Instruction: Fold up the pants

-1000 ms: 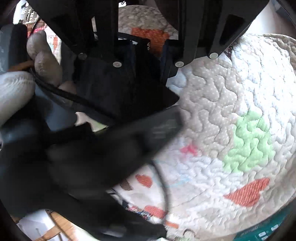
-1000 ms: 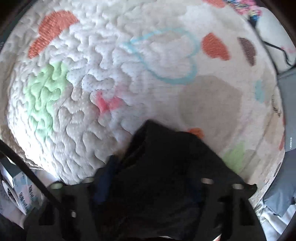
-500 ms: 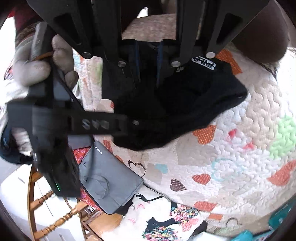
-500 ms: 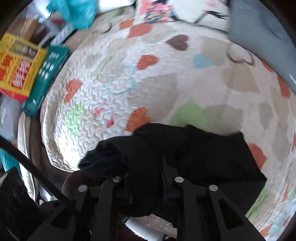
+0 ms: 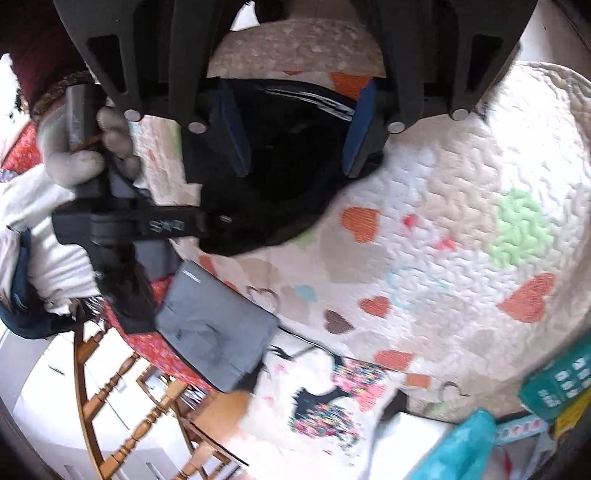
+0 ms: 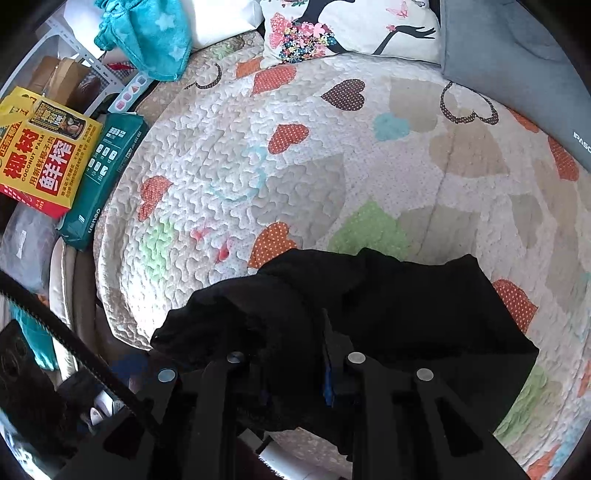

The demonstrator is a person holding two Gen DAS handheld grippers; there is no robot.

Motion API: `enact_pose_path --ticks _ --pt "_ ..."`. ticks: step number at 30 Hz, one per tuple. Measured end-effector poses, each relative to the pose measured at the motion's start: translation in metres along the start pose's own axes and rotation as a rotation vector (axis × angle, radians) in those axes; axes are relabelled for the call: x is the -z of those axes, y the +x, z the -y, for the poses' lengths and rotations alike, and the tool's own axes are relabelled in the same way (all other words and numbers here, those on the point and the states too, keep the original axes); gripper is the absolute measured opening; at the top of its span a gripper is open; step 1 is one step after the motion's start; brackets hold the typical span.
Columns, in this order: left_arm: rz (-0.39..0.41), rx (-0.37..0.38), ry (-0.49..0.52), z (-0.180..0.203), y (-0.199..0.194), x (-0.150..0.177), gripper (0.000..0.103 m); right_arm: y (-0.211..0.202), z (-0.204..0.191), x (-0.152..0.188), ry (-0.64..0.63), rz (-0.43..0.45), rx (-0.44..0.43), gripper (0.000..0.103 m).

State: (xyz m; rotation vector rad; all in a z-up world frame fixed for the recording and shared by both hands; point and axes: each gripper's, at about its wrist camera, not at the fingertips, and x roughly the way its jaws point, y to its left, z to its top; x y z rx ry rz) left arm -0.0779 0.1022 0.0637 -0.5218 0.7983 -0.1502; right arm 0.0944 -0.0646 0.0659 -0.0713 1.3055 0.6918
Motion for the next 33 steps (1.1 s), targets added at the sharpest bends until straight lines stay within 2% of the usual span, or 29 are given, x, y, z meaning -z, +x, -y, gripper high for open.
enact_pose_path --ticks 3,5,9,11,12,13,14,15,16,22,27,30,33 --pt "0.011 -0.041 0.034 -0.007 -0.002 -0.003 0.057 0.003 0.0 -0.002 0.005 -0.01 0.006 0.022" --pt "0.011 -0.05 0.094 -0.003 -0.003 -0.001 0.072 0.004 -0.001 -0.003 0.003 -0.015 0.009 0.022" --pt "-0.033 -0.087 0.23 0.009 0.008 0.002 0.075 0.006 -0.007 -0.006 -0.009 -0.019 0.019 0.022" --pt "-0.073 -0.162 0.268 0.013 0.022 0.003 0.075 0.007 -0.011 -0.007 -0.018 -0.023 0.021 0.022" --pt "-0.111 -0.242 0.286 0.013 0.036 0.003 0.075 0.007 -0.012 -0.007 -0.022 -0.023 0.019 0.022" --pt "-0.149 -0.291 0.294 0.012 0.047 0.003 0.06 0.007 -0.014 -0.006 -0.023 -0.024 0.015 0.022" --pt "-0.203 -0.315 0.286 0.008 0.059 0.004 0.018 0.007 -0.015 -0.005 -0.02 -0.023 0.013 0.022" --pt "-0.241 -0.299 0.258 0.004 0.066 0.004 0.011 0.006 -0.015 -0.004 -0.02 -0.021 0.007 0.022" --pt "-0.26 -0.268 0.221 0.001 0.069 0.003 0.011 0.006 -0.014 -0.003 -0.017 -0.02 -0.001 0.022" --pt "-0.18 -0.038 0.141 0.024 0.045 -0.002 0.011 -0.013 0.012 0.001 0.051 0.043 -0.048 0.022" --pt "-0.165 0.093 0.182 0.081 0.044 -0.005 0.011 -0.044 0.053 0.015 0.116 0.13 -0.124 0.022" --pt "-0.205 0.153 0.199 0.116 0.063 0.0 0.011 -0.062 0.091 0.03 0.181 0.186 -0.142 0.022" --pt "-0.251 0.178 0.232 0.149 0.09 0.014 0.011 -0.071 0.14 0.049 0.266 0.211 -0.157 0.024"
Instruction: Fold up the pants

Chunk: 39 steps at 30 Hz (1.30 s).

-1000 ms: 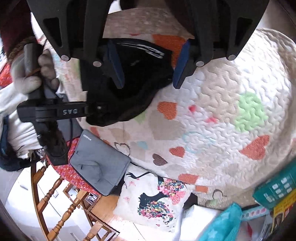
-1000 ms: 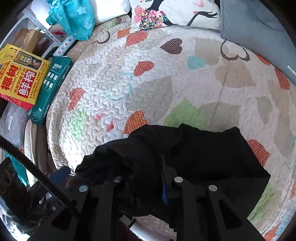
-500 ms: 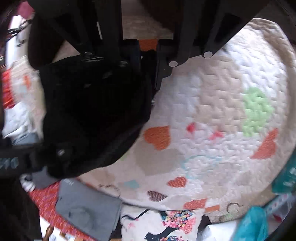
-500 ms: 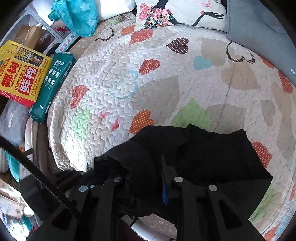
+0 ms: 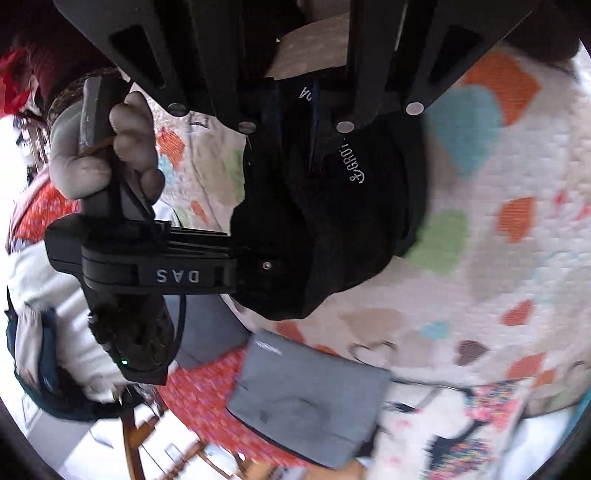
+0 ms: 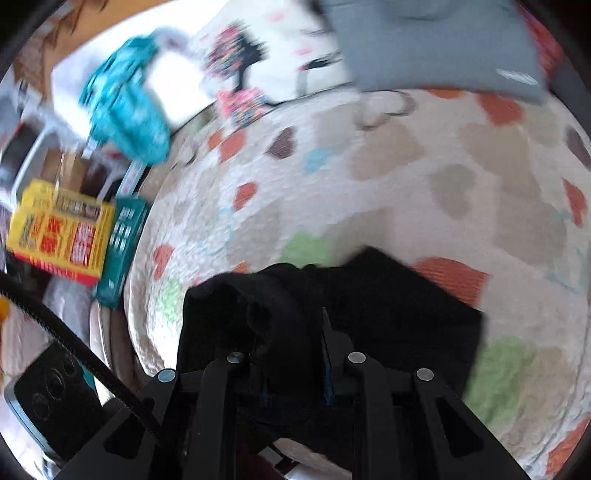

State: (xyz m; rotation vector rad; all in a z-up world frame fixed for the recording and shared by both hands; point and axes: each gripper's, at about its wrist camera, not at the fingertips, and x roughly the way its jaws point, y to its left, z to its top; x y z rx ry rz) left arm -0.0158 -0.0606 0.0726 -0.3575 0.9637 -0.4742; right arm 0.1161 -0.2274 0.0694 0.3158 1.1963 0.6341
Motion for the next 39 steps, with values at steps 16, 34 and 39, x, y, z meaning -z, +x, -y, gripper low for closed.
enact_pose_path --ticks 16,34,39 --pt "-0.093 0.085 0.043 0.035 0.013 0.018 0.033 -0.069 0.107 0.039 0.281 0.248 -0.074 0.045" --pt "-0.047 -0.055 -0.288 -0.087 0.01 0.009 0.035 -0.012 0.142 0.076 0.418 0.108 0.112 0.043" --pt "-0.076 -0.054 -0.295 -0.092 0.029 0.008 0.035 -0.041 0.112 0.057 0.321 0.215 0.06 0.045"
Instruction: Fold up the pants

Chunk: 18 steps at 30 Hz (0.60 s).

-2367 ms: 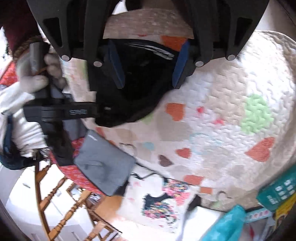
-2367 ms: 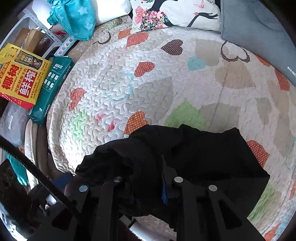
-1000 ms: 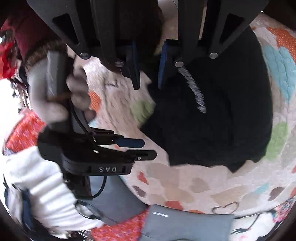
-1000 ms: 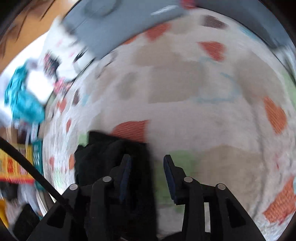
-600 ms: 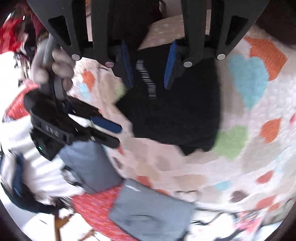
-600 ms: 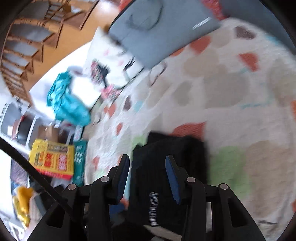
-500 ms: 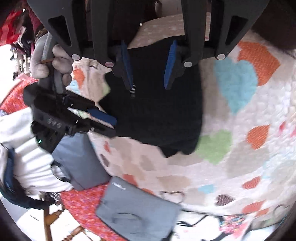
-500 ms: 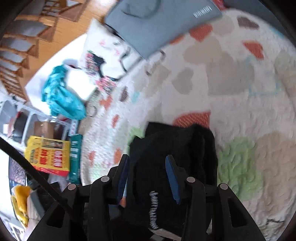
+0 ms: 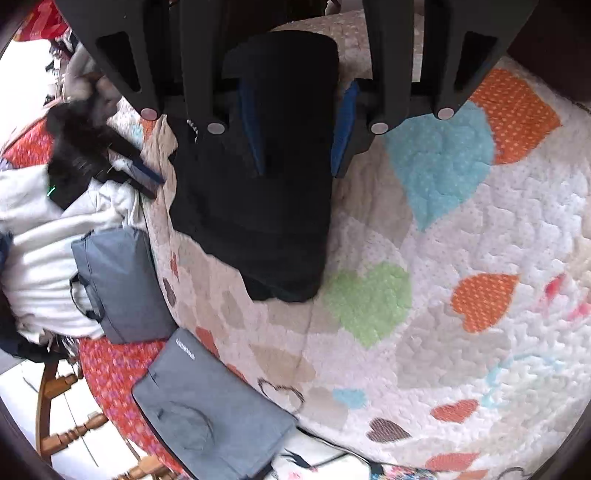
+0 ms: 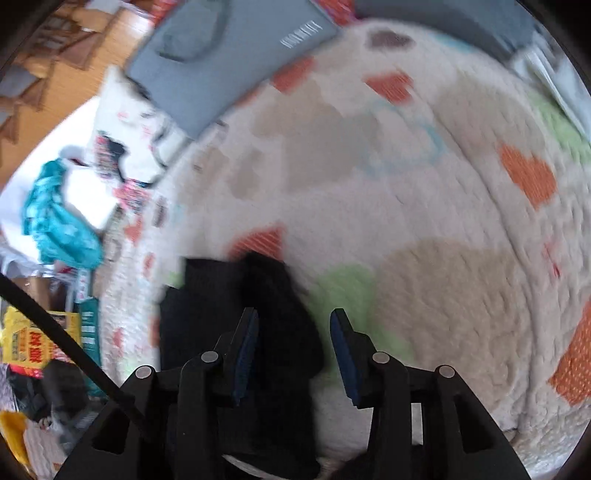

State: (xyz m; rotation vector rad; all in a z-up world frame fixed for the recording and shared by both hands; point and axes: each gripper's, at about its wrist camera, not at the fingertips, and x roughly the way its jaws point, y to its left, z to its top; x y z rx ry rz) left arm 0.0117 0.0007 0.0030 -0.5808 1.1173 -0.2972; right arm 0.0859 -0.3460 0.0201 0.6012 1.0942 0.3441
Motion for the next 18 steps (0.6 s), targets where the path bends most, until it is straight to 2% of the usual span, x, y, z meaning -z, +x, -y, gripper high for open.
enact_pose_path --ticks 1,5,7,9,10,12,13,14,15,16,18 --pt "-0.003 -0.004 0.018 0.004 0.003 0.004 0.035 0.0 -0.015 -0.004 -0.039 -0.005 -0.029 0.045" --pt "0.018 -0.058 0.091 0.016 0.011 0.025 0.033 0.027 -0.077 -0.022 -0.147 -0.119 -0.201 0.045" --pt "0.039 -0.076 0.104 0.015 0.016 0.031 0.033 0.059 -0.11 -0.027 -0.175 -0.25 -0.31 0.045" --pt "0.057 -0.093 0.116 0.015 0.018 0.035 0.033 0.096 -0.132 -0.026 -0.186 -0.375 -0.357 0.045" --pt "0.069 -0.099 0.124 0.016 0.018 0.037 0.033 0.115 -0.139 -0.024 -0.197 -0.421 -0.346 0.045" --pt "0.09 -0.116 0.148 0.018 0.018 0.041 0.033 0.152 -0.145 -0.02 -0.217 -0.486 -0.248 0.045" --pt "0.101 -0.126 0.156 0.019 0.019 0.043 0.033 0.174 -0.143 -0.023 -0.239 -0.491 -0.133 0.036" --pt "0.108 -0.131 0.162 0.019 0.02 0.044 0.033 0.19 -0.138 -0.028 -0.237 -0.486 -0.042 0.029" --pt "0.11 -0.131 0.163 0.018 0.021 0.044 0.033 0.204 -0.128 -0.037 -0.185 -0.47 -0.004 0.008" --pt "0.109 -0.125 0.162 0.017 0.022 0.043 0.033 0.207 -0.124 -0.044 -0.14 -0.447 -0.012 0.005" --pt "0.109 -0.119 0.173 0.017 0.022 0.043 0.033 0.206 -0.123 -0.056 -0.127 -0.371 0.049 0.005"
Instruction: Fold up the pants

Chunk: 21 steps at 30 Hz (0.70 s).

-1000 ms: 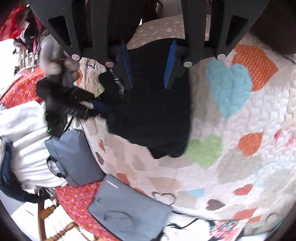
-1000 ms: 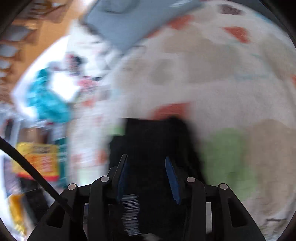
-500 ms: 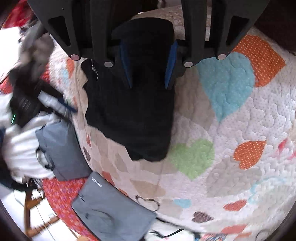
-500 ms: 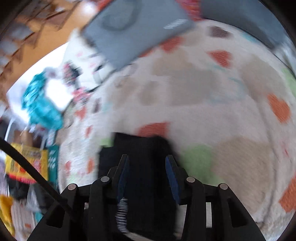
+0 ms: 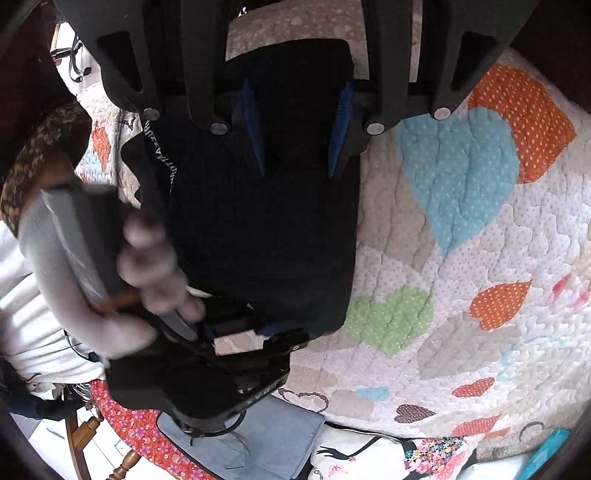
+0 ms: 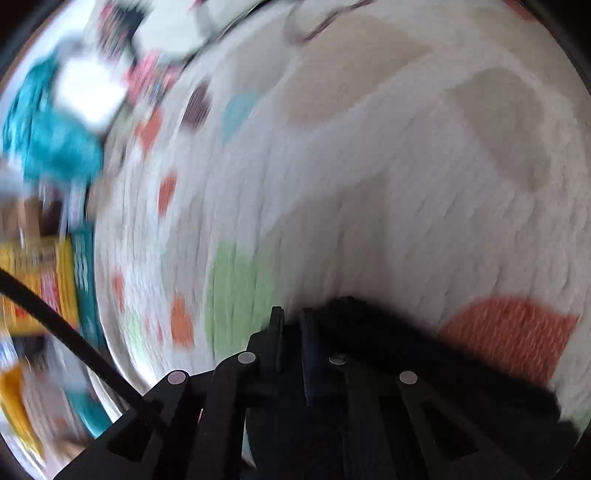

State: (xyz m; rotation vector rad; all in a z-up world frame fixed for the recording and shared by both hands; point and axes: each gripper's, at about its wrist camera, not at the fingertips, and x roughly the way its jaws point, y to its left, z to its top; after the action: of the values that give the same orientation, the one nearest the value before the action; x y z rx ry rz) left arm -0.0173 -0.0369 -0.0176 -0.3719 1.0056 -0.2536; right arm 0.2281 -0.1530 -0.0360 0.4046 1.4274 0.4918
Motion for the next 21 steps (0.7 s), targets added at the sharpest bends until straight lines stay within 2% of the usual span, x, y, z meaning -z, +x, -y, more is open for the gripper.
enact_pose_path --ticks 2,3,5,7,8,10,12,15,17,21 --pt "0.009 -0.002 0.015 0.001 0.0 0.001 0.034 -0.013 -0.008 -0.001 -0.028 0.08 0.069 0.01" --pt "0.013 0.001 0.02 0.0 -0.001 0.002 0.034 -0.022 -0.011 0.0 -0.035 0.11 0.064 0.015" --pt "0.004 0.019 0.018 -0.002 -0.002 0.001 0.035 -0.051 -0.007 0.01 -0.02 0.167 -0.03 0.021" --pt "-0.035 0.065 -0.021 -0.01 -0.01 -0.006 0.035 -0.086 0.009 0.028 0.0 0.213 -0.094 0.035" --pt "-0.041 0.089 -0.038 -0.013 -0.014 -0.009 0.035 -0.099 0.016 0.036 0.002 0.23 -0.101 0.04" --pt "-0.015 0.127 -0.069 -0.023 -0.028 -0.015 0.035 -0.121 0.028 0.053 0.012 0.254 -0.088 0.058" --pt "0.015 0.13 -0.099 -0.038 -0.038 -0.022 0.036 -0.144 0.054 0.078 0.038 0.26 -0.085 0.064" --pt "-0.017 0.154 -0.197 -0.063 -0.031 -0.032 0.039 -0.158 0.091 0.11 0.082 0.235 -0.099 0.071" --pt "-0.05 0.19 -0.23 -0.071 -0.02 -0.04 0.04 -0.153 0.11 0.127 0.109 0.204 -0.119 0.074" --pt "-0.129 0.262 -0.251 -0.071 0.011 -0.049 0.04 -0.129 0.132 0.139 0.168 0.138 -0.142 0.075"
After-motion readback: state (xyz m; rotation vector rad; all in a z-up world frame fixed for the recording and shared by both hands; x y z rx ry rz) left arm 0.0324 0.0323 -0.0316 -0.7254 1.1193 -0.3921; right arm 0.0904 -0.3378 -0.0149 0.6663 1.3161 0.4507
